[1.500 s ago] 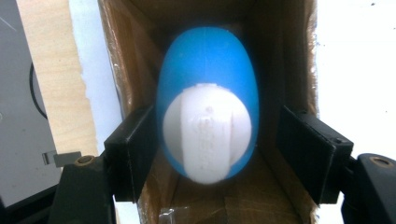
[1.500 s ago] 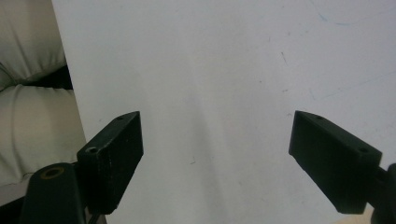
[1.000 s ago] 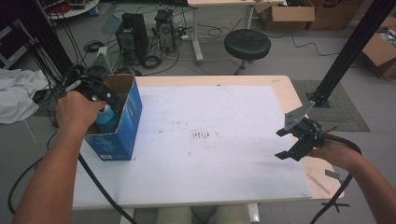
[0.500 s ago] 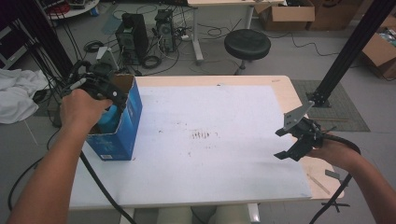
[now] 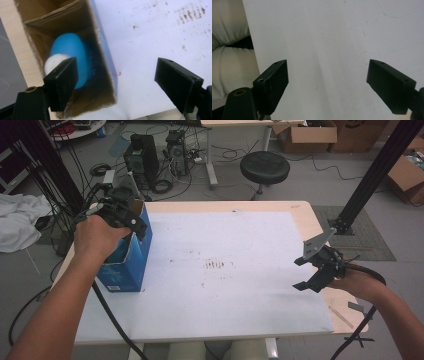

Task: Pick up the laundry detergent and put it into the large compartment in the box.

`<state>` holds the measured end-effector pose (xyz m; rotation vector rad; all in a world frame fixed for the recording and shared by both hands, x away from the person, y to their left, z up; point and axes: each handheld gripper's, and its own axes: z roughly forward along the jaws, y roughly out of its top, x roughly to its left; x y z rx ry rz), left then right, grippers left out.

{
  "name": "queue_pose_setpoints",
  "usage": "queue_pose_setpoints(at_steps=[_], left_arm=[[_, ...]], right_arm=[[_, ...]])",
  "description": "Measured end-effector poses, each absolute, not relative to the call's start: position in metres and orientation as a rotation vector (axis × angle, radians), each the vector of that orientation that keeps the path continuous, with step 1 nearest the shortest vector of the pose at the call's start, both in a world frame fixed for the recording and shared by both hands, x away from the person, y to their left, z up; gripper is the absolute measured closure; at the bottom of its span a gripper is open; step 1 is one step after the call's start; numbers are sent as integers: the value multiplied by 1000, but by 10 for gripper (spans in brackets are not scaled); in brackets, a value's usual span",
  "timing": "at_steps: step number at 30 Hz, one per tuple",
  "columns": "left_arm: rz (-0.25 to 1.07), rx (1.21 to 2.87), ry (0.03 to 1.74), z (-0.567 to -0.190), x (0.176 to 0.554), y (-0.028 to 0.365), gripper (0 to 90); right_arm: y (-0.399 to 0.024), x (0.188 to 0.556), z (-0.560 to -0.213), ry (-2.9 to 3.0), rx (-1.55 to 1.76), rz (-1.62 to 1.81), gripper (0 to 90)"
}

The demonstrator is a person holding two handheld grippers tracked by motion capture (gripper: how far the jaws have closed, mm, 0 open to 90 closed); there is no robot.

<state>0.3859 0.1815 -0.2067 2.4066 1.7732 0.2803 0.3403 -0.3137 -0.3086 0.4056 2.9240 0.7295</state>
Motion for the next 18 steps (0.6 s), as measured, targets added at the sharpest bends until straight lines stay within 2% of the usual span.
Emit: queue_pose_setpoints(at_steps=[18], left_arm=[[244,2477,1583,-209,380,136,196]], right_arm=[[-310,340,-307,2923,403,726,174]])
